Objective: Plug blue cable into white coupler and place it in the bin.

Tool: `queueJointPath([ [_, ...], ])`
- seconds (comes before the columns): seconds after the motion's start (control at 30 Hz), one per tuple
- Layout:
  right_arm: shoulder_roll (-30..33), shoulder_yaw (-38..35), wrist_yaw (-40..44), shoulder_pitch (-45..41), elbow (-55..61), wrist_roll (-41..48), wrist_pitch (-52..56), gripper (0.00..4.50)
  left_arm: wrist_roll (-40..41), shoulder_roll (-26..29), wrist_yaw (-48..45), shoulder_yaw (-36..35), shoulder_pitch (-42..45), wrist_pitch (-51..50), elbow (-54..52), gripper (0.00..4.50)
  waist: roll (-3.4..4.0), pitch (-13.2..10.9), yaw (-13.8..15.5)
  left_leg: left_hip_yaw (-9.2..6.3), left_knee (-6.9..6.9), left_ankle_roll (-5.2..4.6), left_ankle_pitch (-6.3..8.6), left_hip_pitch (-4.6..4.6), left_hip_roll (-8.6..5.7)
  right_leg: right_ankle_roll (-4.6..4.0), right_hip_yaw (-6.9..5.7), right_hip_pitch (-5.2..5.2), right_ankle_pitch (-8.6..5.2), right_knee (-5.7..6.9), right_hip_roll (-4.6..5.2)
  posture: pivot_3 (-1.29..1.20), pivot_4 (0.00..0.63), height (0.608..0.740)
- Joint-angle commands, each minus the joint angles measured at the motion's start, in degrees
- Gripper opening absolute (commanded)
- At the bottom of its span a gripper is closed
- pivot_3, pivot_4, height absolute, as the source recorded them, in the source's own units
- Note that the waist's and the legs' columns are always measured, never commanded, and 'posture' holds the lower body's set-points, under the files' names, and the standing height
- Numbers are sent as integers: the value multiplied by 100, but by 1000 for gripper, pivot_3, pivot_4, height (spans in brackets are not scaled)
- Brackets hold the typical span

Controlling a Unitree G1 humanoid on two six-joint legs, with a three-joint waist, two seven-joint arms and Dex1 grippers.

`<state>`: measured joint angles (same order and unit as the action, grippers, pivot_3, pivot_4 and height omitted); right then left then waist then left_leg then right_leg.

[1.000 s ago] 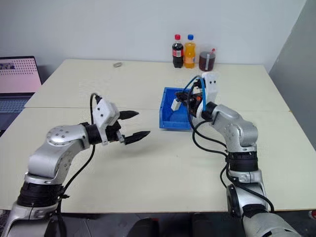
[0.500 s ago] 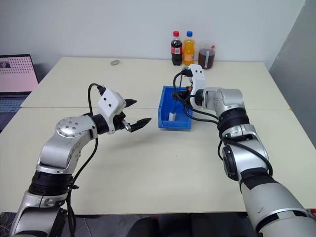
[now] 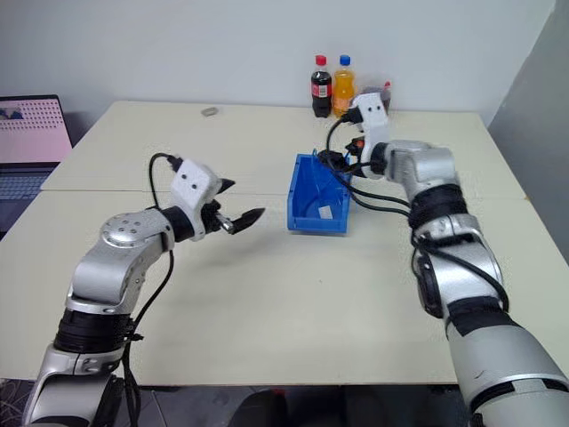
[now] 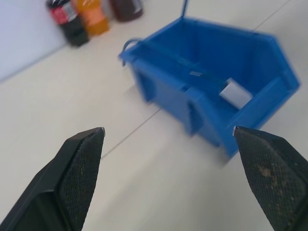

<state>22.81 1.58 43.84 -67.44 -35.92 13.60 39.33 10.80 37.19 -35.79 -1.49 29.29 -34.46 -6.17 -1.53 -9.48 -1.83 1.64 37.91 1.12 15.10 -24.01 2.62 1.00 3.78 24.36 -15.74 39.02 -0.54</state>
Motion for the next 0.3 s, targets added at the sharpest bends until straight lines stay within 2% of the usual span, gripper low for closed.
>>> queueJointPath([
  [0.03, 793, -153, 675, 1126, 2450, 681, 983, 4433, 123, 285, -108, -564, -85, 215, 40, 4500, 0, 0, 29, -4, -3, 0, 0, -4, 1, 0, -5, 1, 0, -3, 3, 0, 150, 740],
  [0.13, 1131, -575, 673, 1640, 3149, 1147, 1628, 4433, 282, 424, -327, -719, -51, 259, 267, 4500, 3, -2, 31, -2, 3, 1, 0, -8, 0, -1, -15, 3, -1, 1, 12, 0, 150, 740],
  [0.3, 1494, -723, 615, 2088, 3536, 1278, 1684, 4433, 389, 510, -581, -685, 41, 284, 519, 4500, 5, -3, -4, 13, 11, -1, -1, 22, -4, 7, -19, -16, 12, 4, -11, 0, 150, 740],
])
